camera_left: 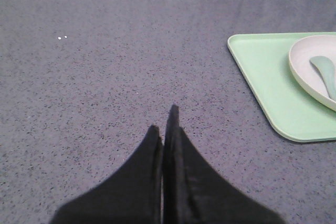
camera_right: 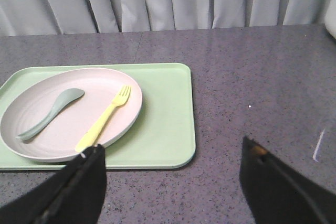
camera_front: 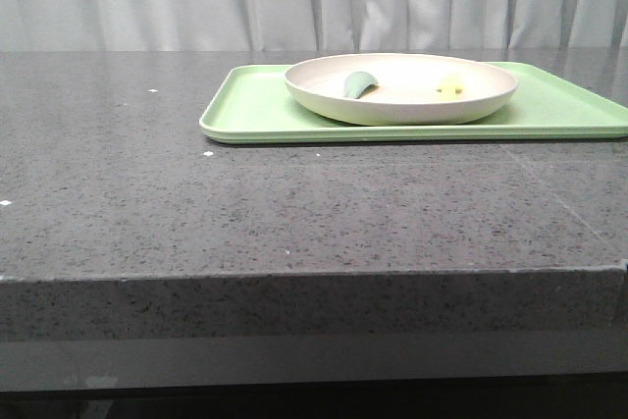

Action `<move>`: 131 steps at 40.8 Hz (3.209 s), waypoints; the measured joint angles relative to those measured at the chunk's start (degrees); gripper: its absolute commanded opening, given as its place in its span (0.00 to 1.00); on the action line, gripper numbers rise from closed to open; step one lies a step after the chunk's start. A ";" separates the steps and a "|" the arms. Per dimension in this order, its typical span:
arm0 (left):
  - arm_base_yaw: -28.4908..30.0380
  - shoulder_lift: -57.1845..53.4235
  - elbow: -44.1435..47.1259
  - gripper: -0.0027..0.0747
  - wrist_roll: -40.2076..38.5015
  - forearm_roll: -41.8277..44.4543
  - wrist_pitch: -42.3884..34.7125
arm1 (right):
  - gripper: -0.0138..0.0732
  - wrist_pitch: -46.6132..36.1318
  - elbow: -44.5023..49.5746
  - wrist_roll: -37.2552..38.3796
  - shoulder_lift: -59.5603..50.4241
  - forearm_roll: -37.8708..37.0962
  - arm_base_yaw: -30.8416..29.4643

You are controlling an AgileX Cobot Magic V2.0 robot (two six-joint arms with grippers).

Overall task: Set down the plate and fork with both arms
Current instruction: 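Withdraw the left gripper and move the right gripper above the plate, then lower the right gripper and grasp the yellow fork handle, then lift the fork out of the plate with the right gripper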

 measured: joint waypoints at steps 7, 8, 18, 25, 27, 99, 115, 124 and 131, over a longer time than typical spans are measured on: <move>0.00 -10.59 5.71 0.01 0.00 0.00 -1.49 | 0.79 0.42 0.00 0.00 1.13 0.00 0.00; 0.00 -11.75 6.25 0.01 0.00 0.00 -1.49 | 0.79 0.57 -0.09 0.00 1.53 0.00 0.00; 0.00 -15.46 7.56 0.01 -0.15 0.00 -1.15 | 0.79 2.84 -5.57 0.00 12.56 0.00 2.48; 0.00 -15.46 7.56 0.01 -0.25 0.00 -1.15 | 0.79 2.97 -12.51 0.00 24.65 0.09 7.52; 0.00 -15.46 7.56 0.01 -0.25 0.00 -1.15 | 0.79 2.97 -14.72 0.00 28.51 0.35 9.04; 0.00 -15.46 7.59 0.01 -0.37 0.00 -1.15 | 0.27 24.56 -55.88 6.55 78.46 1.30 14.43; 0.00 -15.46 7.59 0.01 -0.37 0.00 -1.15 | 0.19 24.89 -56.19 6.55 78.46 1.30 14.43; 0.00 -15.46 7.59 0.01 -0.37 0.00 -1.15 | 0.10 24.89 -56.19 6.55 78.46 1.30 14.43; 0.00 -15.46 7.59 0.01 -0.37 0.00 -1.15 | 0.10 25.71 -57.21 6.55 78.46 1.30 14.43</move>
